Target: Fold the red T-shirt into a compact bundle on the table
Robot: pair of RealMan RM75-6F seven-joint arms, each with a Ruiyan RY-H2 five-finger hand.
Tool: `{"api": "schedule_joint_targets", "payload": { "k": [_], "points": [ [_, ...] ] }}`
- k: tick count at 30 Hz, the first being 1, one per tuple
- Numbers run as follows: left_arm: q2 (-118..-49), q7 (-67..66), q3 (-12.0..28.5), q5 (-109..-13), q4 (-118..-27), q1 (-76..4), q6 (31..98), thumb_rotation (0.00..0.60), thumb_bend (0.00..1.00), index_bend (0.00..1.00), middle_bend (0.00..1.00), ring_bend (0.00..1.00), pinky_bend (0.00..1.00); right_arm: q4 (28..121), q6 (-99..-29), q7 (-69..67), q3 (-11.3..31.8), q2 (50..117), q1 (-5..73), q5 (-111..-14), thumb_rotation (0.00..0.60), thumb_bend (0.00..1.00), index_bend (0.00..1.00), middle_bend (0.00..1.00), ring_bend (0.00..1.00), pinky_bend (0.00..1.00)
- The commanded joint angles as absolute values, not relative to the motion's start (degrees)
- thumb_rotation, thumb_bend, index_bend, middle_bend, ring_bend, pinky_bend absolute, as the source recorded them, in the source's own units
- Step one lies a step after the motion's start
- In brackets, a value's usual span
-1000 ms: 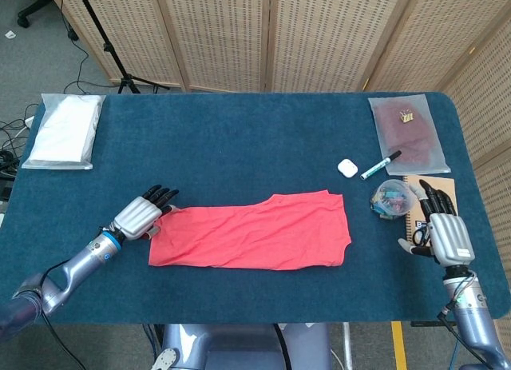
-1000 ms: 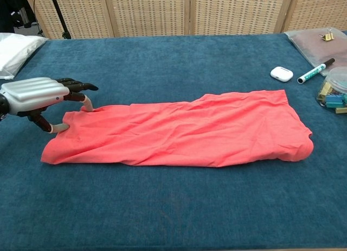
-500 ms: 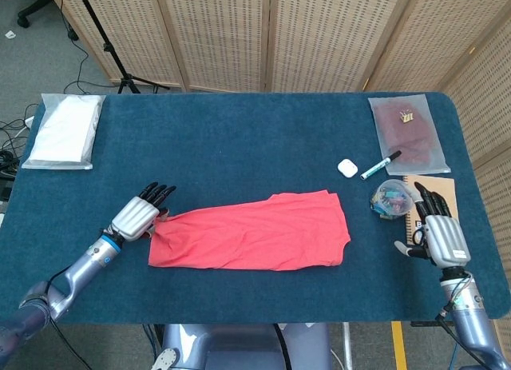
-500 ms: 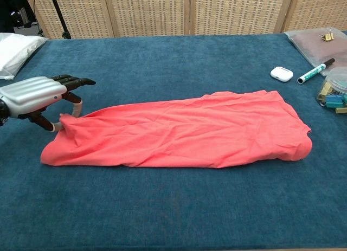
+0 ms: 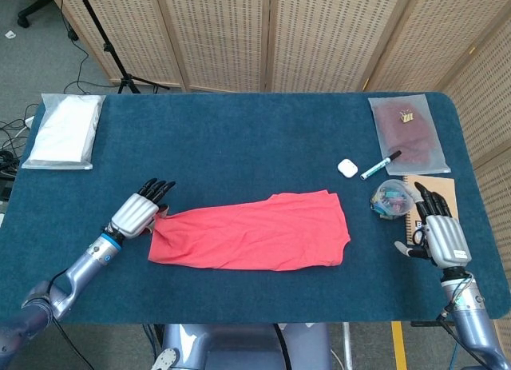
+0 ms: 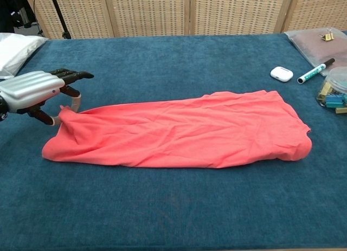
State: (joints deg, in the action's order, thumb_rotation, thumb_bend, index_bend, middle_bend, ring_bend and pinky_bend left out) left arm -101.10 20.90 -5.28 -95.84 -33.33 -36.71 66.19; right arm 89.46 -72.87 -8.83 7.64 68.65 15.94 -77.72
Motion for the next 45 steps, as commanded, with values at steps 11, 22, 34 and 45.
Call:
{"api": "schedule_joint_targets", "payload": {
  "k": [11,22,34,45],
  "points": [
    [-86.48,21.49,-5.79,-91.39,-38.68,-31.85,63.66,0.6,0.56,0.74,0.0,0.0,0.0,89.2,-72.02,-8.65,7.76,68.91,16.12,-77.47,0.6,0.0,0.0,0.0,0.0,0.0],
    [-86.34,28.56,-3.91,-84.94,-25.78,-27.21,54.77,0.6,0.57,0.74,0.0,0.0,0.0,89.42,-71.79,-8.34,7.78,68.93,16.22,-77.74,0.6,0.0,0.0,0.0,0.0,0.0],
    [-88.45,34.8,-3.01,-85.94,-20.74,-26.36,57.89,0.6,0.57,0.74,0.0,0.0,0.0,86.9,-74.75,-4.69,8.67,70.39,15.8,-77.84,0.6,0.0,0.0,0.0,0.0,0.0],
    [-84.94,31.65,-1.02,-89.28,-34.88,-30.57,68.91,0.6,0.57,0.75,0.0,0.0,0.0,86.56,-74.92,-4.5,9.06,70.56,15.67,-77.44,0.6,0.0,0.0,0.0,0.0,0.0]
  ]
}}
